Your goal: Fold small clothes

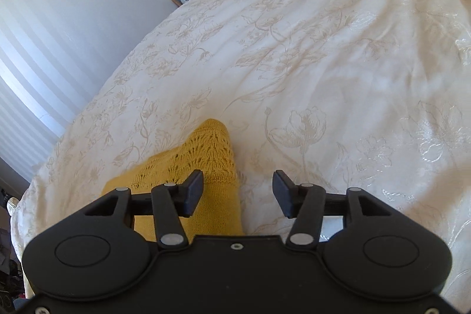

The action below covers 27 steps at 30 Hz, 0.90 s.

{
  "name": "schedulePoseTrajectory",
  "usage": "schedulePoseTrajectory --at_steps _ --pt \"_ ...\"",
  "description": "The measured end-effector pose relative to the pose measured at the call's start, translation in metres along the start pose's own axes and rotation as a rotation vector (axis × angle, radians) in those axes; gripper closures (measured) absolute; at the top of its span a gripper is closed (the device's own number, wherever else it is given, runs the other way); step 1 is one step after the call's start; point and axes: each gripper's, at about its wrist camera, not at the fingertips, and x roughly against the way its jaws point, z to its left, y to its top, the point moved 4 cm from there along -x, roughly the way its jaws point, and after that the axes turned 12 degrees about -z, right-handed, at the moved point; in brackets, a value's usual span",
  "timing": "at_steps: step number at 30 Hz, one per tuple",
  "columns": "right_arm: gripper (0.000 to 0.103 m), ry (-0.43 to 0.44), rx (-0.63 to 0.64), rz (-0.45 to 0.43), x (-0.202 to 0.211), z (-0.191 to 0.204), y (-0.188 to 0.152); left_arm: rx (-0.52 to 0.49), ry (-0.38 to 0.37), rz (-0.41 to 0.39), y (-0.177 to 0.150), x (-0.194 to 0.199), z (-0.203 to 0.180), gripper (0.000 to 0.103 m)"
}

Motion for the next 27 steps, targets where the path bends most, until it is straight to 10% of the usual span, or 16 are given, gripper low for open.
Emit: schedulePoseTrajectory --at_steps 7,13,21,27 --pt "0.044 0.055 0.091 -0.069 0.023 0.017 -0.002 -0.214 -0.032 -0.209 0.038 0.015 -0.05 0.069" --pt "0.044 0.149 0.234 -0.079 0.011 0.053 -0.01 -0.198 0.018 -0.295 0.072 -0.035 -0.055 0.058" --pt "0.044 0.111 0.313 0.043 -0.061 0.056 -0.025 -0.122 0.165 -0.189 0.044 -0.055 0.003 0.058" --pt "0.043 0.107 0.395 0.058 -0.076 0.066 -0.032 0.027 0.136 -0.191 0.03 -0.042 0.029 0.052"
